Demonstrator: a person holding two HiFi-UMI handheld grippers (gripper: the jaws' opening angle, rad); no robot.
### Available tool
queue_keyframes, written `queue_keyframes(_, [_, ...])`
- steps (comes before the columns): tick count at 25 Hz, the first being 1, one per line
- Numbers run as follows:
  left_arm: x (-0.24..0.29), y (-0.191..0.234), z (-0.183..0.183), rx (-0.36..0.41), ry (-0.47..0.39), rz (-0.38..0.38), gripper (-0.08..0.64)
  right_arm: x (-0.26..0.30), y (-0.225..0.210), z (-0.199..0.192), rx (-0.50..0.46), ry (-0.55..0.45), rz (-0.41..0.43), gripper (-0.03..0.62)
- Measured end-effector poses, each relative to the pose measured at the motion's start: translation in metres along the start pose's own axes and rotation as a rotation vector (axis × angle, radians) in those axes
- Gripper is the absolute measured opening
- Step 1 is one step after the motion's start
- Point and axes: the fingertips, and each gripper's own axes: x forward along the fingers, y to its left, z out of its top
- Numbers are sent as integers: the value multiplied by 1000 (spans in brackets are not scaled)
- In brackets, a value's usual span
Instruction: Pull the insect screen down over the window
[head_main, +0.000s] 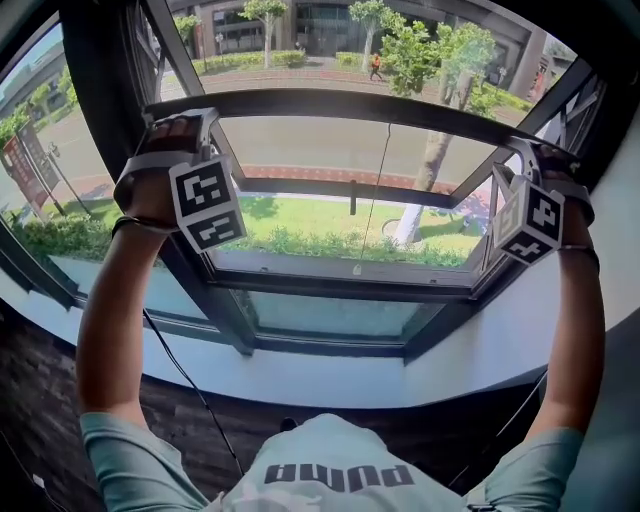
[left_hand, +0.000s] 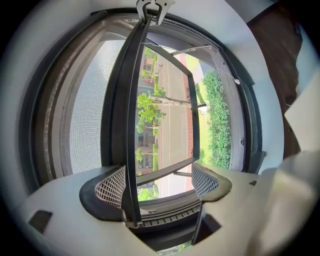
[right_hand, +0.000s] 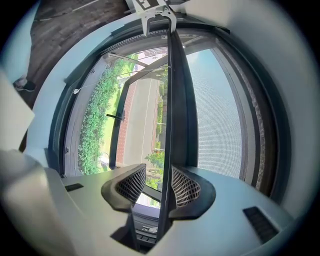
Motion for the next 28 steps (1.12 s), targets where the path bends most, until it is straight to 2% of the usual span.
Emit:
queue_keyframes(8, [0, 2, -1, -4, 2, -2, 402, 1, -1, 1, -1, 8, 6, 163])
queue_keyframes(16, [7, -19, 1, -2, -6, -16, 402, 6, 19, 3, 2, 10, 20, 163])
queue_keyframes(21, [12, -47, 1, 11, -6, -58, 402, 10, 46, 5, -17, 16, 59, 163])
queue_keyframes(28, [26, -108, 5, 42, -20, -144, 402, 21, 107, 11, -58, 23, 137, 163])
